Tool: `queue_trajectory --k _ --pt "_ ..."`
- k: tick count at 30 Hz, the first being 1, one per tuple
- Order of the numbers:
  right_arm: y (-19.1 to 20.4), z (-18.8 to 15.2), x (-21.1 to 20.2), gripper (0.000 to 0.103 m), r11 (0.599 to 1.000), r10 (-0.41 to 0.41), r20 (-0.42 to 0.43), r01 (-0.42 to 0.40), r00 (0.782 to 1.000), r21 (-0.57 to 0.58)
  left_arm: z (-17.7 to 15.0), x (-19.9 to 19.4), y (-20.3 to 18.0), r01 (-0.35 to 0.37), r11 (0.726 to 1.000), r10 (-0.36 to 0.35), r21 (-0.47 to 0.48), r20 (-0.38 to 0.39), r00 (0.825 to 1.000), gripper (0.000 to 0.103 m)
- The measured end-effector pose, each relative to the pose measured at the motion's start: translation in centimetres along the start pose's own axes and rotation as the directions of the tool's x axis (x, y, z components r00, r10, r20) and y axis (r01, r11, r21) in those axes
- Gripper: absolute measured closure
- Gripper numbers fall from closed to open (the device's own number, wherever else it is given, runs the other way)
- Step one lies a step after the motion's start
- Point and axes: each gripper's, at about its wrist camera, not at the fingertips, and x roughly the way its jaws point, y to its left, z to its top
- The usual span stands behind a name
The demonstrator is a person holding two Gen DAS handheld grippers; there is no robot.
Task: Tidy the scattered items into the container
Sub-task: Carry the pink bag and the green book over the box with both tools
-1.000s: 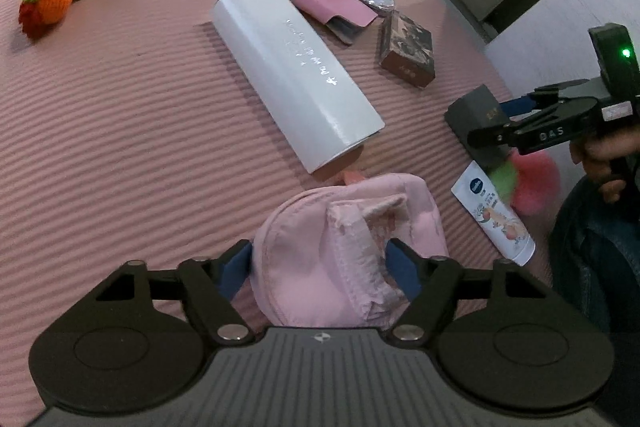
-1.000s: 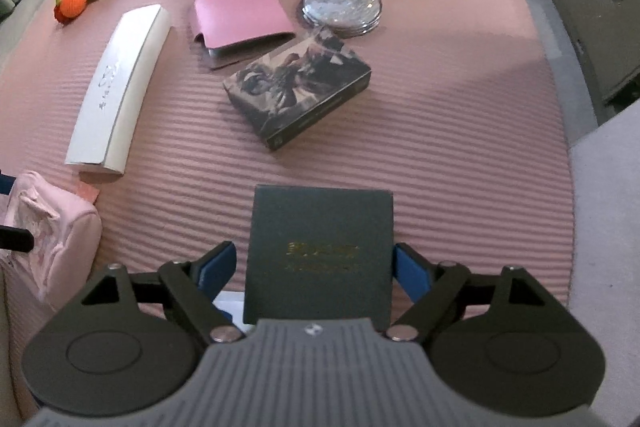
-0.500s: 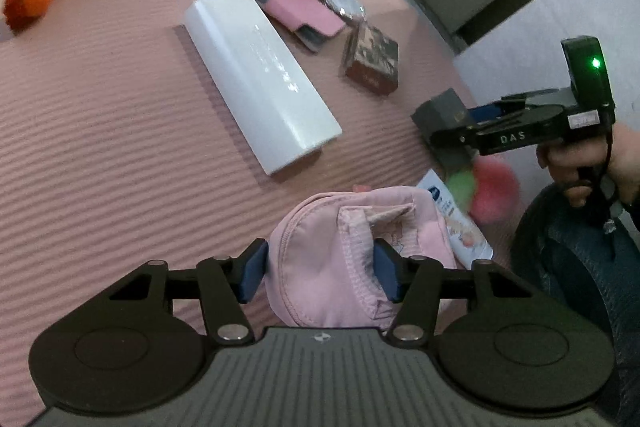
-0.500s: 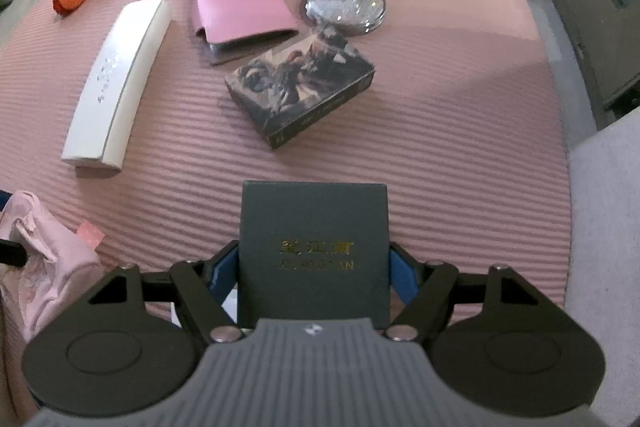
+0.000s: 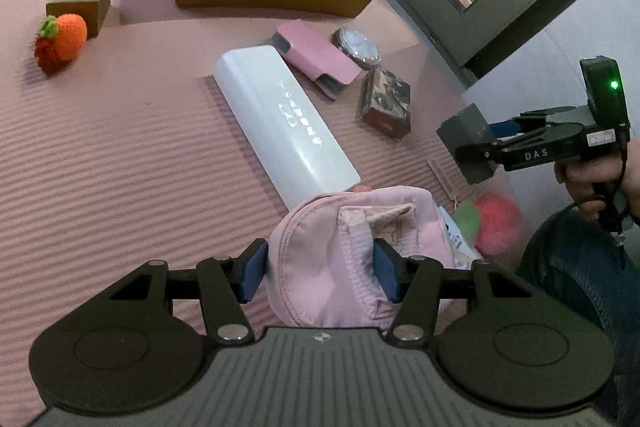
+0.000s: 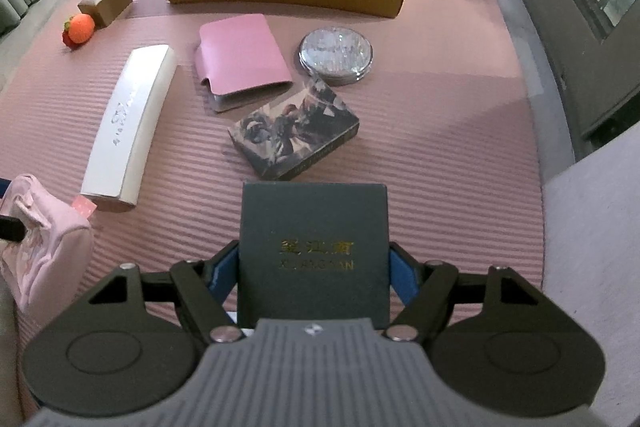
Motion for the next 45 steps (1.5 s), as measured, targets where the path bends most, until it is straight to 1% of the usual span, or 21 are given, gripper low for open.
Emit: queue_trajectory --k 5,8,17,26,30,35,38,42,45 --pt "0.0 0.6 -0.6 0.026 0.999 0.019 0.009 -0.019 1.0 -0.04 0.5 -0.4 0.6 -0.015 1.0 0.014 0.003 0.021 1.0 0.037" --pt "-0.1 1.1 -1.0 0.026 0.999 0.025 0.018 -0.024 1.0 -0.045 1.6 -0.7 0.9 -0.023 1.0 0.022 0.018 0.036 0.999 0.037" --pt "0.2 4.3 -2.4 0.026 0.993 0.059 0.06 -0.053 0.996 -0.109 7.2 -2.0 1.1 -0.044 0.995 0.035 0.087 0.105 0.994 0.037" --pt "0.8 8.6 -3.0 0.026 0.976 0.092 0.1 -0.071 0.991 -0.204 12.4 -2.0 0.3 -0.063 0.985 0.038 0.16 0.153 0.988 0.037" --pt "0.9 10.9 -3.0 0.026 0.968 0.1 0.121 -0.068 0.988 -0.243 15.5 -1.8 -0.3 -0.069 0.976 0.033 0.206 0.174 0.984 0.037" --pt "1.1 14.5 -3.2 0.026 0.956 0.11 0.159 -0.061 0.981 -0.287 20.4 -1.6 -1.2 -0.085 0.96 0.025 0.268 0.218 0.976 0.037" --pt "1.1 16.8 -3.5 0.026 0.952 0.121 0.189 -0.059 0.975 -0.301 23.3 -1.3 -1.6 -0.097 0.953 0.026 0.285 0.242 0.97 0.037" --pt "1.5 19.9 -3.5 0.026 0.944 0.138 0.221 -0.061 0.966 -0.324 26.2 -0.7 -1.8 -0.113 0.945 0.029 0.305 0.267 0.963 0.037" --pt "1.9 21.5 -3.3 0.026 0.937 0.151 0.232 -0.064 0.961 -0.345 28.3 -0.1 -1.4 -0.13 0.944 0.043 0.304 0.277 0.96 0.037"
